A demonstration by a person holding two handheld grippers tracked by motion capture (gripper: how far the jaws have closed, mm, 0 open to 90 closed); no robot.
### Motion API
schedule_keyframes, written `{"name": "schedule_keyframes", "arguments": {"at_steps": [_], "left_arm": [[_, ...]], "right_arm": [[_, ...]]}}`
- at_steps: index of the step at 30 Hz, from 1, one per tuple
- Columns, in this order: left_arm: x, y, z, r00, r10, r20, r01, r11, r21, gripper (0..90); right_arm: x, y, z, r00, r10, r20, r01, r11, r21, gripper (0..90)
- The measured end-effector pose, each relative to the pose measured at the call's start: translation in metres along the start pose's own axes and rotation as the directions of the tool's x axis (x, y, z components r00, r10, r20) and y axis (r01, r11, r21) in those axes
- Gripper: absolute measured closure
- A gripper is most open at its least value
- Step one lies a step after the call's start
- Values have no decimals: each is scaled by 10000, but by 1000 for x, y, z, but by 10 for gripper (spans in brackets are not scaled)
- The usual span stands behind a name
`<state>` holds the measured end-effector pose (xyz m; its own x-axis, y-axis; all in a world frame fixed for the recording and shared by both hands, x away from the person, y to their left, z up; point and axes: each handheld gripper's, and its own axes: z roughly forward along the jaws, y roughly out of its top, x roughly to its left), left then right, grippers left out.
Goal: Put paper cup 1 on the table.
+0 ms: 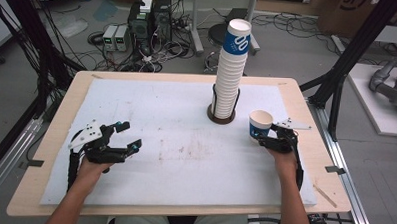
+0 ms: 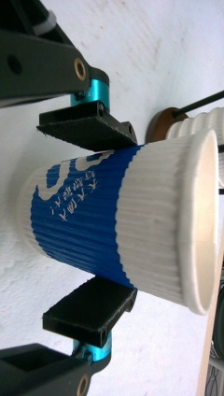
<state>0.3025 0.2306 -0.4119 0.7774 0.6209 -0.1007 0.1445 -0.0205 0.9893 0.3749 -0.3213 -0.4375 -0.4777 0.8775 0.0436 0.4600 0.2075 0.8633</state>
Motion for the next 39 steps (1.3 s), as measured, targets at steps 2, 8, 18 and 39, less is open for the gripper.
{"name": "schedule_keyframes", "arguments": {"at_steps": [2,8,18,39], "left_arm": [[0,0,0,10000,-25,24,25,10000,-7,179],[1,-1,1,10000,-57,70,57,10000,-11,179],[3,-1,1,9999,-141,16,141,9999,5,178],[8,5,-8,9986,-355,-382,347,9992,-214,161]], "right_arm": [[0,-2,-2,9999,143,-21,-143,9999,23,267],[-5,-9,-7,9984,555,-62,-555,9985,-23,207],[0,-12,-16,9990,213,-385,-200,9993,324,199],[27,-11,-82,9932,-1,-1160,-156,9908,-1342,199]]}}
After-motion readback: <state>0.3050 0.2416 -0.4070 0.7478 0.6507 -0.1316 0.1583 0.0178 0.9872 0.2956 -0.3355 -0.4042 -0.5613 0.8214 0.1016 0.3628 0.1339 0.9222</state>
